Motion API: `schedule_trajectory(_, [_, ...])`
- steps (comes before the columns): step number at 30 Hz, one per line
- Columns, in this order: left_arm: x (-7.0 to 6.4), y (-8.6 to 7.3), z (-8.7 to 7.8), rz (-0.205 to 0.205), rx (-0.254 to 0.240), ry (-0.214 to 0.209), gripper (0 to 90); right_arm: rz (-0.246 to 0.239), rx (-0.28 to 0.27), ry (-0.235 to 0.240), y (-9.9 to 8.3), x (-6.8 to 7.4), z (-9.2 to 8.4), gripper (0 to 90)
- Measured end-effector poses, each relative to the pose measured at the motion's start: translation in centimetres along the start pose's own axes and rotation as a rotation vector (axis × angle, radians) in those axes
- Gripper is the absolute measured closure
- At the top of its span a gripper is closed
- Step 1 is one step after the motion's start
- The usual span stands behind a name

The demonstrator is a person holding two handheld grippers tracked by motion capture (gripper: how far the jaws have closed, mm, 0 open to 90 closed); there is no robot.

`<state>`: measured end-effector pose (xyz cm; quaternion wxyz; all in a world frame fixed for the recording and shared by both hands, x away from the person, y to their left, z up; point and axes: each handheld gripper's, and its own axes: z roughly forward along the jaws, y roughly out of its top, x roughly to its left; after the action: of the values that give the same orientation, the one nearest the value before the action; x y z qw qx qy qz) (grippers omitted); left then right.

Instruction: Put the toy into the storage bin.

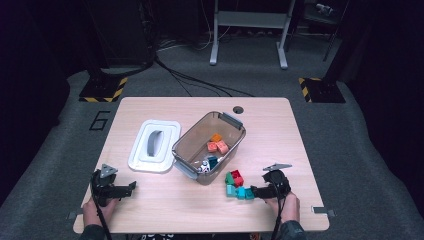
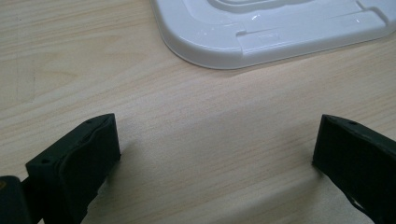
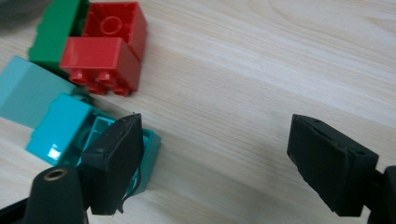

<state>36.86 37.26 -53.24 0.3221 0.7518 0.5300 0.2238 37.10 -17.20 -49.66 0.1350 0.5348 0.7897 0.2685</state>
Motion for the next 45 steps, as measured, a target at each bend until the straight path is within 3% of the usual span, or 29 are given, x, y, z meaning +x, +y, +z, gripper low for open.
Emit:
schedule_trajectory(9, [0.0, 0.0, 0.0, 0.001, -0.002, 0.004, 0.4, 0.042, 0.024, -0.054, 0.6, -1.1, -0.3, 16.7])
schedule_trajectory(11, [0.1, 0.0, 0.0, 0.014, 0.006, 0.001, 0.4, 0.053, 0.011, -0.041, 0.6, -1.1, -0.5, 13.9])
schedule_trajectory(14, [0.1, 0.0, -0.1, 0.011, 0.007, 0.003, 0.4, 0.013, -0.02, -0.016, 0.7, -0.7, -0.7, 9.5])
schedule_trajectory(18, [0.0, 0.0, 0.0, 0.001, -0.002, 0.004, 0.4, 0.004, 0.013, 0.016, 0.5, 0.1, -0.2, 0.4])
schedule_trajectory(23, [0.1, 0.0, -0.1, 0.012, 0.007, 0.003, 0.4, -0.001, 0.042, 0.024, -0.2, 0.7, 0.6, 0.0])
schedule_trajectory(24, [0.1, 0.0, -0.1, 0.011, 0.007, 0.003, 0.4, 0.004, 0.04, 0.028, -0.3, 0.9, 0.7, 1.6])
schedule_trajectory(26, [0.1, 0.0, -0.1, 0.01, 0.008, 0.002, 0.4, -0.016, 0.029, 0.019, -0.6, 1.1, 0.7, 22.1])
schedule_trajectory(28, [0.1, 0.0, -0.1, 0.01, 0.009, 0.002, 0.4, -0.037, 0.02, 0.012, -0.8, 1.5, 0.7, 28.3])
schedule_trajectory(34, [0.1, 0.0, -0.1, 0.01, 0.012, 0.0, 0.4, -0.091, -0.015, -0.018, -1.0, 2.0, 0.4, 58.1])
schedule_trajectory(45, [0.0, 0.0, 0.0, 0.0, 0.001, 0.002, 0.4, -0.061, -0.048, -0.034, 0.0, 0.8, -0.4, 59.0])
